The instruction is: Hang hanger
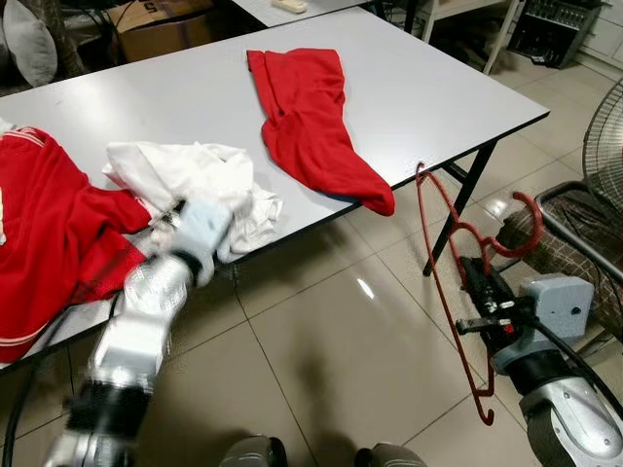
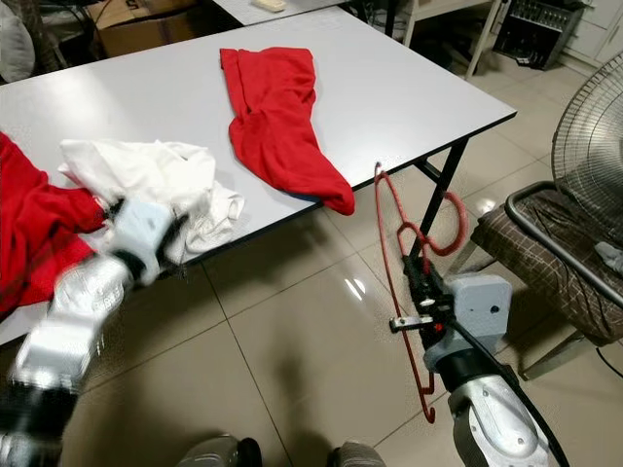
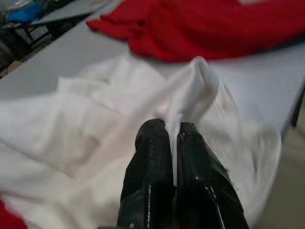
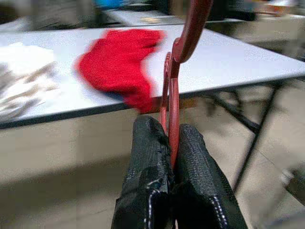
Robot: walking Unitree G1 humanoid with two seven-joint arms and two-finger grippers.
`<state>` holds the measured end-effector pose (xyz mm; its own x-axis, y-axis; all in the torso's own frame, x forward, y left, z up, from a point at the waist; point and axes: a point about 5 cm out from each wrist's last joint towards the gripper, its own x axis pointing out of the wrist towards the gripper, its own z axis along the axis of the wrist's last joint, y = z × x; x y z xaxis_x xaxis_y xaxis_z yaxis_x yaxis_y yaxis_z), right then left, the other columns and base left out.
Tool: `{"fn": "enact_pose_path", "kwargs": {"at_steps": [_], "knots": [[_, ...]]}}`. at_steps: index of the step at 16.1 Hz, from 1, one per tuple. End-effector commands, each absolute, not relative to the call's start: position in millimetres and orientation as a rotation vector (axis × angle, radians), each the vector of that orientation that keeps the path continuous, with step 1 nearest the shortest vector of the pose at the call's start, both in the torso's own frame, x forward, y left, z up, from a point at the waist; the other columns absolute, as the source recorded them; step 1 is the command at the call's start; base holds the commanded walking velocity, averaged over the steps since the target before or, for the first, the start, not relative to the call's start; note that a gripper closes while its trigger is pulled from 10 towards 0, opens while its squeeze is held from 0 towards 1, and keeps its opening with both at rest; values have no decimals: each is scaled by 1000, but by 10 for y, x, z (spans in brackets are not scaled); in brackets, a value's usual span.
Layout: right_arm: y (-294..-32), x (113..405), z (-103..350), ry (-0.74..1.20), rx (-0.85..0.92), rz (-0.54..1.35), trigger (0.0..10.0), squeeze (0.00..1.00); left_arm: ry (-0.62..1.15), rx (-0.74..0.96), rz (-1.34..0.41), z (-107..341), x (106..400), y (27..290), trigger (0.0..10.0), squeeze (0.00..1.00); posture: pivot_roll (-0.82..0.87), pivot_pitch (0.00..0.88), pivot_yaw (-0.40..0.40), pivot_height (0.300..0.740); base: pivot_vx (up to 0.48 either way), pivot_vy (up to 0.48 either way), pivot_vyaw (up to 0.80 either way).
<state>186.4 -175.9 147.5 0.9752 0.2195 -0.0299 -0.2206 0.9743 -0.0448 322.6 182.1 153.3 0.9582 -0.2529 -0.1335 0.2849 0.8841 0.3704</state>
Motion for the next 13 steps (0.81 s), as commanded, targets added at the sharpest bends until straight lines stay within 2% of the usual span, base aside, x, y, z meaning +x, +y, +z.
{"fn": "enact_pose_path", "kwargs": {"at_steps": [1, 3, 4, 6, 9, 11, 13], "knots": [[-1702, 1854, 1487, 23, -31, 293, 10000, 0, 39, 381, -284, 1717, 3301, 1889, 0, 0, -121, 51, 46, 740, 0, 0, 0], [-1674, 1836, 1495, 32, -14, 353, 10000, 0, -15, 398, -333, 1930, 3380, 1883, 0, 0, -117, 45, 50, 740, 0, 0, 0], [-1615, 1811, 1513, 41, -3, 444, 10000, 0, -55, 388, -393, 2179, 3441, 1867, 0, 0, -111, 39, 55, 740, 0, 0, 0], [-1540, 1795, 1531, 43, 2, 524, 10000, 0, -104, 334, -384, 2377, 3490, 1880, 0, 0, -107, 36, 57, 740, 0, 0, 0], [-1431, 1797, 1555, 39, 10, 641, 10000, 0, -190, 140, -405, 2634, 3535, 1911, 0, 0, -98, 32, 59, 740, 0, 0, 0], [-1384, 1846, 1599, 11, 24, 682, 10000, 0, -329, -30, -617, 2916, 3397, 1913, 0, 0, -93, 27, 63, 740, 0, 0, 0], [-1376, 1877, 1611, 3, 19, 693, 10000, 0, -369, -71, -703, 2998, 3315, 1964, 0, 0, -89, 22, 61, 740, 0, 0, 0]]}}
